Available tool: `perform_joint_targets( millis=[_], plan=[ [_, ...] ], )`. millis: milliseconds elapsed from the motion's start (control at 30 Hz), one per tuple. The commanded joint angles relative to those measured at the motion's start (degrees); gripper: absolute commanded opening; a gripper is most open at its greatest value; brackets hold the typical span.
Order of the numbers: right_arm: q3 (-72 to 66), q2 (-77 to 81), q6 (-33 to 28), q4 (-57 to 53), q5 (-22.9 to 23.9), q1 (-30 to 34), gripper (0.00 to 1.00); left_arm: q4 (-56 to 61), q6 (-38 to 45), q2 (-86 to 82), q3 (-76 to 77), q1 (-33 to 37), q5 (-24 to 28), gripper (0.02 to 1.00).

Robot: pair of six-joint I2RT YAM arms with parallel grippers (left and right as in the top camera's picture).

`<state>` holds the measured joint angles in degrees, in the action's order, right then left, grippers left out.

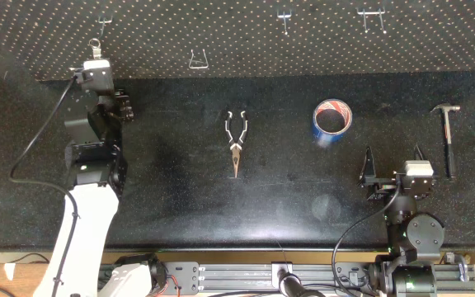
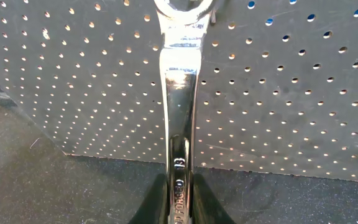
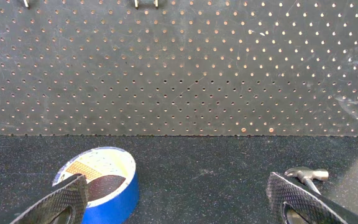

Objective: Place Tools Onto Pegboard

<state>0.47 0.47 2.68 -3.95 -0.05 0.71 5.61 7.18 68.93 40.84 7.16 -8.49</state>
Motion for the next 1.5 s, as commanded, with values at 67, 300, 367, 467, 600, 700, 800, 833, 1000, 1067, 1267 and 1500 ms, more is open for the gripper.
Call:
perform_joint_targets(
  millis=[67, 300, 367, 467, 600, 700, 800, 833, 1000, 1067, 1267, 1500],
  plan=[
    [-0.24, -0.39, -0.39, -0.24, 0.50, 0.24, 0.932, 2.38, -0.74, 1.73, 0.20, -0.17, 0.76, 0.027],
    [-0.24, -0.39, -0.37, -0.24, 0.50, 0.24, 0.932, 3.98, -0.74, 3.63, 0.20, -0.17, 0.76, 0.029],
    [-0.24, -0.39, -0.39, -0.24, 0.50, 0.24, 0.932, 5.01, -0.74, 4.11, 0.20, -0.17, 0.76, 0.027],
    [-0.24, -0.39, -0.39, -0.24, 0.50, 0.24, 0.932, 6.21, -0.74, 5.14, 0.20, -0.17, 0.76, 0.027],
    [-0.24, -0.39, -0.39, -0.24, 0.50, 0.24, 0.932, 6.75, -0.74, 6.47, 0.20, -0.17, 0.76, 0.029],
    [-0.24, -0.39, -0.39, -0.24, 0.50, 0.24, 0.932, 9.14, -0.74, 7.48, 0.20, -0.17, 0.79, 0.029],
    [-0.24, -0.39, -0.39, -0.24, 0.50, 0.24, 0.932, 10.86, -0.74, 8.70, 0.20, -0.15, 0.79, 0.029],
    [-0.24, -0.39, -0.39, -0.24, 0.50, 0.24, 0.934, 11.37, -0.74, 9.27, 0.20, -0.15, 0.79, 0.029],
    [-0.24, -0.39, -0.39, -0.24, 0.50, 0.24, 0.932, 13.49, -0.74, 11.65, 0.20, -0.15, 0.79, 0.042],
    [-0.24, -0.39, -0.37, -0.24, 0.50, 0.24, 0.932, 13.53, -0.74, 11.72, 0.20, -0.15, 0.76, 0.104],
    [-0.24, -0.39, -0.39, -0.24, 0.50, 0.24, 0.932, 13.18, -0.74, 8.85, 0.20, -0.11, -1.70, 0.831],
    [-0.24, -0.39, -0.39, -0.24, 0.50, 0.24, 0.936, 0.76, -0.76, -12.04, -4.79, -0.11, -2.05, 0.996]
  ],
)
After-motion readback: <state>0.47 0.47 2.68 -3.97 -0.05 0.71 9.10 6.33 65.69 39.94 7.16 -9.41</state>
